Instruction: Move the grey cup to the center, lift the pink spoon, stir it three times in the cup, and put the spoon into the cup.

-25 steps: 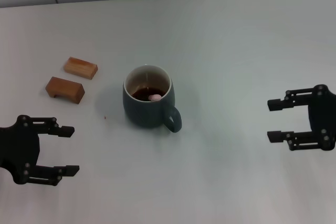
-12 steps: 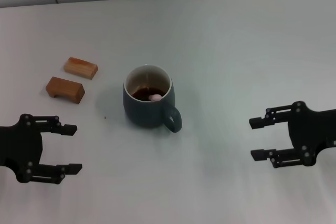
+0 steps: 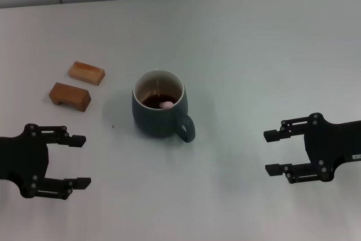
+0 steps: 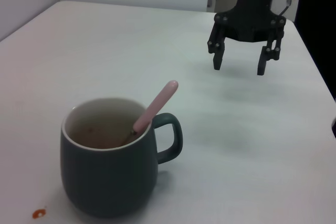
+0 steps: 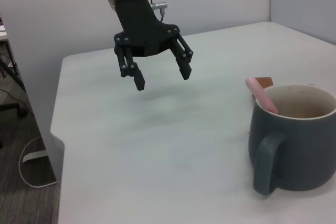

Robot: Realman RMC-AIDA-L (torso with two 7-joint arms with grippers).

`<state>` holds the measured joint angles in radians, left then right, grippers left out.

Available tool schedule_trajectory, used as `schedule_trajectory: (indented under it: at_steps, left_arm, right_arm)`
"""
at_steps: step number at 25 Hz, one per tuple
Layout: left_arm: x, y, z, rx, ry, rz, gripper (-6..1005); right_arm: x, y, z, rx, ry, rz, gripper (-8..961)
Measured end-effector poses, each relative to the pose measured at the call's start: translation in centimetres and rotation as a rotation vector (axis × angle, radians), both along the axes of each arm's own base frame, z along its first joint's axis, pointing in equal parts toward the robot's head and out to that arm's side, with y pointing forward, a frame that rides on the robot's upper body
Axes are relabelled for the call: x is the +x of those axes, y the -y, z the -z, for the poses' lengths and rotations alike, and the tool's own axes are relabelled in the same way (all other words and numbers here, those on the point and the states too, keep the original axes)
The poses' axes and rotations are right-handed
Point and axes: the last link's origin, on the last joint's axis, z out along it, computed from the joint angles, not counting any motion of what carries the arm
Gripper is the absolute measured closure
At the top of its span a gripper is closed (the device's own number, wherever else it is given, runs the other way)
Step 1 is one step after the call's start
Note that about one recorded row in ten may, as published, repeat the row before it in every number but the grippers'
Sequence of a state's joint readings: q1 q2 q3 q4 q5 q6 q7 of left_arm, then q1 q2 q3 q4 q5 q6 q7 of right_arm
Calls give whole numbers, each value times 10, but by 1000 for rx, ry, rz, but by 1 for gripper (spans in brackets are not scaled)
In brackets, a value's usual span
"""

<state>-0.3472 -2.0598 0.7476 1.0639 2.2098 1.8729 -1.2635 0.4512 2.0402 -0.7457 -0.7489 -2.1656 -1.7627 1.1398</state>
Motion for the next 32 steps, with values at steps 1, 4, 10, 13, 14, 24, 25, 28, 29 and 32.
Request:
schedule_trajectory:
  at_steps: [1, 4, 10, 13, 14, 24, 25, 28, 29, 32]
  left_arm:
    - [-1, 0, 0, -1, 2, -2, 218]
    - [-2, 0, 1, -4, -2, -4, 218]
    - [-4, 0, 2, 1, -12, -11, 218]
    - [-6, 0, 3, 4, -14, -18, 218]
    - [-6, 0, 3, 5, -15, -19, 218]
    - [-8, 1, 5, 1, -10, -29, 219]
    - [-8, 1, 5, 1, -10, -29, 219]
    - [-8, 1, 5, 1, -10, -29, 219]
    - [-8, 1, 5, 1, -10, -29, 219]
    - [-8, 1, 5, 1, -10, -29, 219]
  right_arm:
    - [0, -1, 1, 2, 1, 0, 302]
    - [0, -1, 2, 0, 1, 3, 302]
    - [-1, -2, 3, -2, 0, 4, 302]
    - [-1, -2, 3, 0, 2, 4, 302]
    - [0, -3, 3, 1, 3, 5, 303]
    - [0, -3, 4, 1, 5, 10, 302]
    - [1, -3, 4, -2, 8, 11, 302]
    - [1, -2, 5, -5, 13, 11, 303]
    - [1, -2, 5, -5, 13, 11, 303]
    - [1, -3, 5, -4, 14, 11, 303]
